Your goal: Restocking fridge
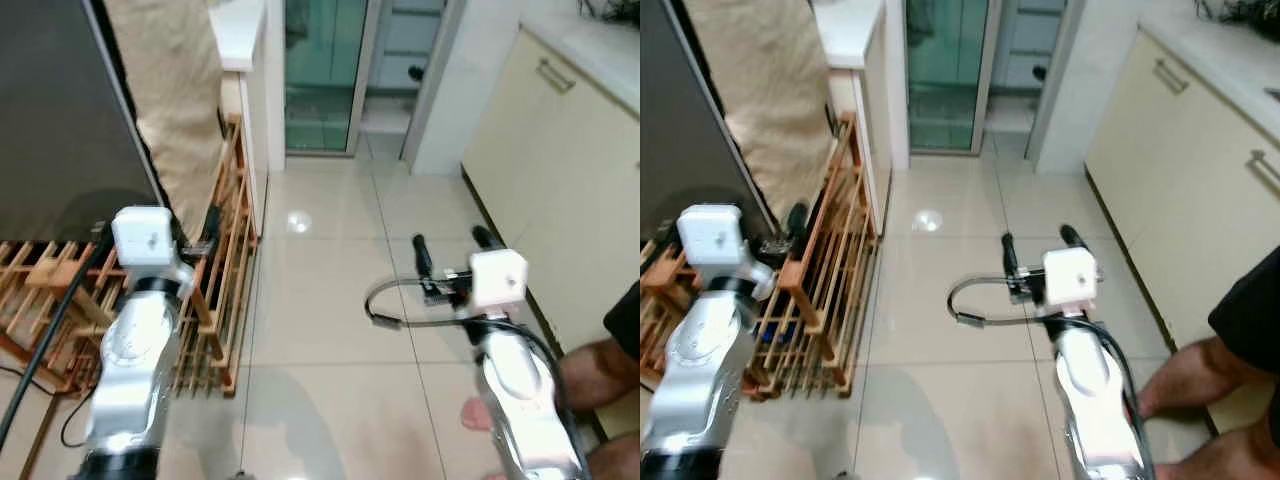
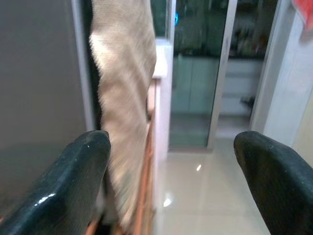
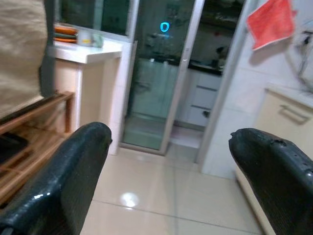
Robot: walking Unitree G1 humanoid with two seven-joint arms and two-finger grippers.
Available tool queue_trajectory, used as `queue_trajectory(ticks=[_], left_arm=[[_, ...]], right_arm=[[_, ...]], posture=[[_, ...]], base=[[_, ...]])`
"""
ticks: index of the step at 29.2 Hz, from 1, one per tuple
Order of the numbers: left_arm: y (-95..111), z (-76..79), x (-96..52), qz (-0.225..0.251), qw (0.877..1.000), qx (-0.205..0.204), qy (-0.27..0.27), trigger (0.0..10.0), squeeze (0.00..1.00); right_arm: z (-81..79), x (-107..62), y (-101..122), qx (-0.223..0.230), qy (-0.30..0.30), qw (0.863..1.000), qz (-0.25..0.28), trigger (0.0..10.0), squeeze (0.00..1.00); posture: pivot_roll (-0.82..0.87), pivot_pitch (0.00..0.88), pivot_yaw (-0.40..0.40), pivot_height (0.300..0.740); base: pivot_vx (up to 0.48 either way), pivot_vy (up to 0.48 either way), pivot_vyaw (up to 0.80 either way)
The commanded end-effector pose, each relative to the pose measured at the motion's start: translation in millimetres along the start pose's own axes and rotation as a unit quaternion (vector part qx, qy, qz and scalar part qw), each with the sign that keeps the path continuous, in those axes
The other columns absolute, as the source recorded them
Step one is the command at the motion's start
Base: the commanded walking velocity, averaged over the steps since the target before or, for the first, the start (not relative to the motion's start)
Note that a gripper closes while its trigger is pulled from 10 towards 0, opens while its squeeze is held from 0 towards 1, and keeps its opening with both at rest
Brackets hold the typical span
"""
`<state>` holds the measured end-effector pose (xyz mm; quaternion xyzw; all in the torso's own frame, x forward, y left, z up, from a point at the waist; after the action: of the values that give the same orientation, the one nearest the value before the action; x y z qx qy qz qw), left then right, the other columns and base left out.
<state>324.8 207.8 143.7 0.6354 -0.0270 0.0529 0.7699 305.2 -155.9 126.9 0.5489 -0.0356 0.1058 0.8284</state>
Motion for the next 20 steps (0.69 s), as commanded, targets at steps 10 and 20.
queue_trajectory(ticks=[10, 20], left_arm=[[25, 10.1, -12.2, 0.036, 0.998, -0.058, 0.011, 10.0, 0.00], [41, 17.7, 4.7, 0.055, 0.996, -0.071, 0.020, 10.0, 0.00]], right_arm=[[5.8, -15.9, 30, -0.004, 0.000, 0.999, 0.035, 10.0, 0.00], [11.9, 11.4, 26, 0.000, -0.023, 1.000, 0.020, 10.0, 0.00]], posture=[[-0.10, 0.000, -0.023, 0.740], [-0.10, 0.000, -0.004, 0.740]], base=[[0.048, 0.000, 0.00], [0.480, 0.000, 0.00]])
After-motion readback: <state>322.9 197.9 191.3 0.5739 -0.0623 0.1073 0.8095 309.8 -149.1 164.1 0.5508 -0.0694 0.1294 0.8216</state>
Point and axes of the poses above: a point about 5 cm out from each wrist's last joint towards the gripper, its own x axis pointing out of the wrist towards the gripper, its own y axis along the axis of the wrist's last joint, z = x × y, the point moved 6 cm from there along x, pointing out of the wrist towards the gripper, and after that the axes turned 14 degrees about -x, right-handed, at the moved point
